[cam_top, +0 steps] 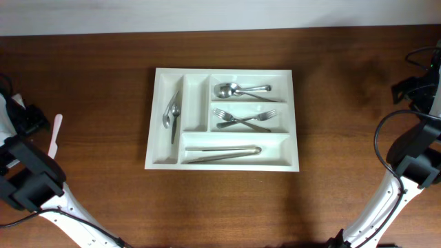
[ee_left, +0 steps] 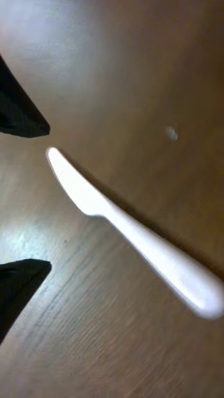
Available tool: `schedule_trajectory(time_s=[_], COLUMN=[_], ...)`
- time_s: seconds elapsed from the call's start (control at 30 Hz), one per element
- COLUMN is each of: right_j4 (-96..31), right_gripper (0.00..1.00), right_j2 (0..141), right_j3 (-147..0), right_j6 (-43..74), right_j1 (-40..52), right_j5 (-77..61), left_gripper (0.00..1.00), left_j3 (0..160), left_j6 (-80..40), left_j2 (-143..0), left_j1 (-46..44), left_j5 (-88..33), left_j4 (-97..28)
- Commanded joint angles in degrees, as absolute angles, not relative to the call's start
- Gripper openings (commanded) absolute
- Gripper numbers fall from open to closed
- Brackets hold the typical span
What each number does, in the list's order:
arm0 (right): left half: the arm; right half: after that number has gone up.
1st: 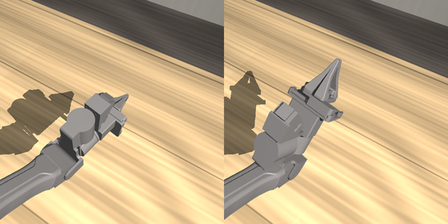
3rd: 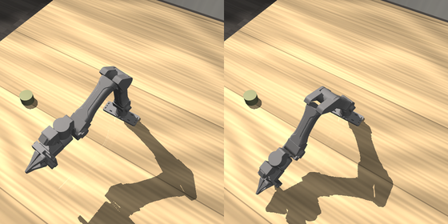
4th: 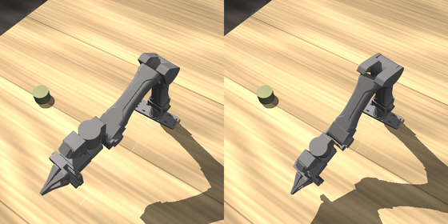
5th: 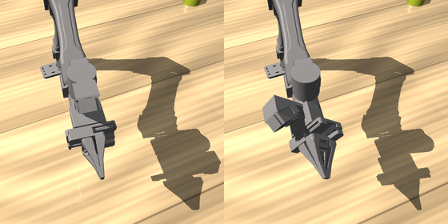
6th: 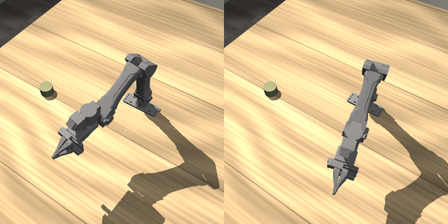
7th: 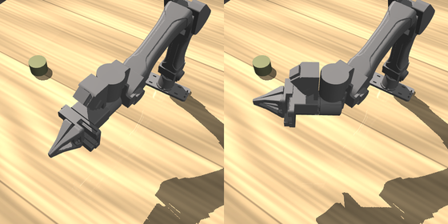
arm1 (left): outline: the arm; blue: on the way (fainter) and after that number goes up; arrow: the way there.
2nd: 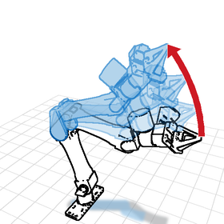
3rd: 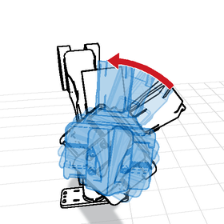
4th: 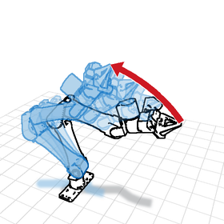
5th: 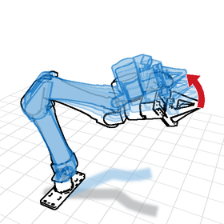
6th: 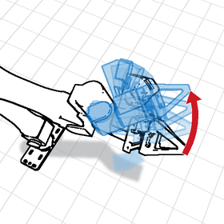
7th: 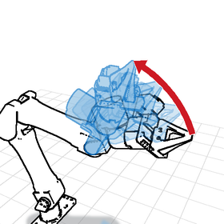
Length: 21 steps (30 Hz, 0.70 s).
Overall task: Pack container
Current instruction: 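Lower the left gripper onto the pink-handled knife and grasp it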
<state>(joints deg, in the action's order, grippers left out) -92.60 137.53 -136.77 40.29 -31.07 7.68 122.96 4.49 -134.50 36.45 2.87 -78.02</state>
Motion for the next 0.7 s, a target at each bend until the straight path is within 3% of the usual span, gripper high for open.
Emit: schedule_trajectory(time_s=[0.0,0.17,0.67], right_j4=[-92.58,-92.58,-92.58], right_gripper=[0.99,0.99,0.99], right_j2=[135.11,135.11,135.11], right_j3=[-137.16,-137.16,-137.16], right_j6=[40.27,40.27,40.27], right_j1=[-30.83,-30.83,-30.83], right_j5=[8.21,8.21,8.21], left_gripper=[0.65,0.68,0.68], left_j3=[121.23,118.1,116.27], left_j6=[18.96,22.65,23.9], left_j2=[-134.52,-134.76,-139.94], left_j1=[35.97,35.9,35.88], left_j5=[-1.32,-1.32,0.23], left_j4=[-75.2,-69.36,-68.99])
